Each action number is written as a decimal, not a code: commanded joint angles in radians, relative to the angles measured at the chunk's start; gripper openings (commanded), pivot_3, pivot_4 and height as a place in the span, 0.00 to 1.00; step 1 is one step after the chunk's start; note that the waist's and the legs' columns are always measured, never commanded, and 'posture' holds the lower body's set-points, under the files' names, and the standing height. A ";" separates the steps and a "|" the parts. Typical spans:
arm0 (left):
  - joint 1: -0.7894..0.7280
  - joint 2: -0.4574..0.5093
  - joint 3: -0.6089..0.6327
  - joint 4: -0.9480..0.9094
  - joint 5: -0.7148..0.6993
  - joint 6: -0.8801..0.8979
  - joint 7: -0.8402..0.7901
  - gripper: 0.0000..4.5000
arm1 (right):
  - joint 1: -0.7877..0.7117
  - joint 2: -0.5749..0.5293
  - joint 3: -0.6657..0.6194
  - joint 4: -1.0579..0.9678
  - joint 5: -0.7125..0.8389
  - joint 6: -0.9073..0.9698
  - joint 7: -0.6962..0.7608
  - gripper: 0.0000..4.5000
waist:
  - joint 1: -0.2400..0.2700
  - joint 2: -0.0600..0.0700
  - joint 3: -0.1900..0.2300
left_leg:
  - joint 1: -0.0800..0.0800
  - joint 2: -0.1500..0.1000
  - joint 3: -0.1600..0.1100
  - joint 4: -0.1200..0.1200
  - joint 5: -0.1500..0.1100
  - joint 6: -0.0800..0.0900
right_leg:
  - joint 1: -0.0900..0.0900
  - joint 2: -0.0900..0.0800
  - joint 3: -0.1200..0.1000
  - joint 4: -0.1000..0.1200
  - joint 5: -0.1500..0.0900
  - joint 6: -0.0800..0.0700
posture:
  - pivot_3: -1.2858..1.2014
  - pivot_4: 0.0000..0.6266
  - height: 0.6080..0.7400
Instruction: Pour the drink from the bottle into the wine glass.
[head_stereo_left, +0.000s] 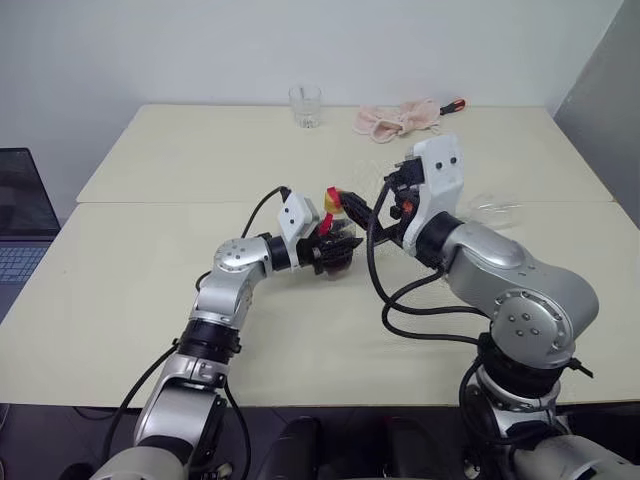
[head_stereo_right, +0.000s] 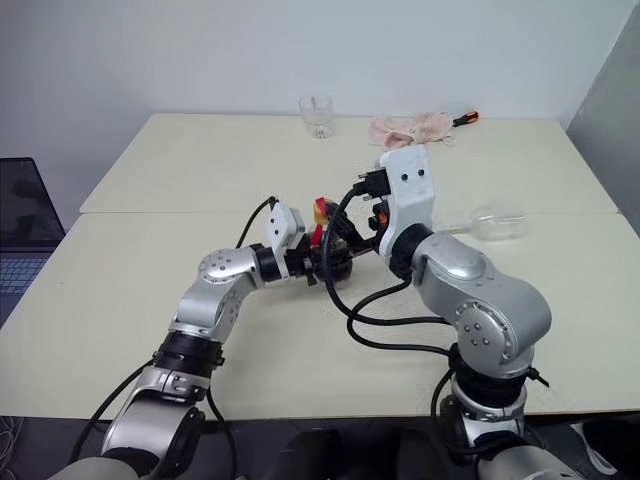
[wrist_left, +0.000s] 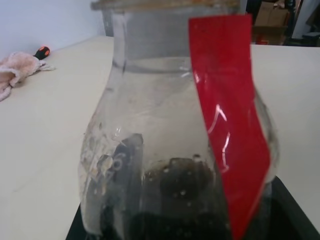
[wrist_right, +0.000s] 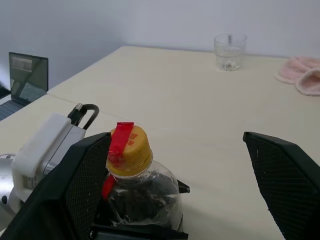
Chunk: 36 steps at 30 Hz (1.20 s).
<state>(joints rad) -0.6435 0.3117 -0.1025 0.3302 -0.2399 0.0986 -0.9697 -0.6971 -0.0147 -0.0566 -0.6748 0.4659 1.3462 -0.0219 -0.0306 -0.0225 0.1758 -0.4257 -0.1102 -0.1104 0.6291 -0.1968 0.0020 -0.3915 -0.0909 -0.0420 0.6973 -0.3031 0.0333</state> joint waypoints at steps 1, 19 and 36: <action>-0.033 -0.007 0.007 -0.011 -0.002 -0.028 0.002 0.41 | -0.006 0.033 -0.006 -0.038 -0.006 0.003 -0.022 1.00 | -0.001 0.000 0.000 | 0.000 0.000 0.000 0.000 0.000 0.000 | 0.000 0.000 0.000 0.000 0.000 0.000 | 0.52 0.24 1.00; -0.011 -0.003 0.005 -0.059 -0.002 -0.012 0.014 0.40 | -0.010 0.102 0.087 0.066 -0.042 -0.067 -0.016 1.00 | -0.002 0.000 0.000 | 0.000 0.000 0.001 0.000 0.000 0.000 | -0.002 0.001 0.002 0.001 0.000 0.000 | 0.52 0.24 1.00; 0.005 0.009 0.008 -0.080 -0.003 -0.002 0.030 0.40 | -0.029 0.042 0.106 0.101 -0.025 -0.152 0.106 0.27 | -0.002 0.000 0.000 | 0.000 0.000 0.001 0.000 0.000 0.000 | -0.002 0.001 0.003 0.001 0.000 0.000 | 0.52 0.24 1.00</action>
<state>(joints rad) -0.6323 0.3152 -0.1055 0.3081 -0.2335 0.1031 -0.9435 -0.6916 0.0466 0.0466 -0.5513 0.4167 1.2462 0.0270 -0.0326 -0.0225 0.1758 -0.4257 -0.1102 -0.1092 0.6287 -0.1970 0.0022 -0.3937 -0.0900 -0.0395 0.6980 -0.3031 0.0333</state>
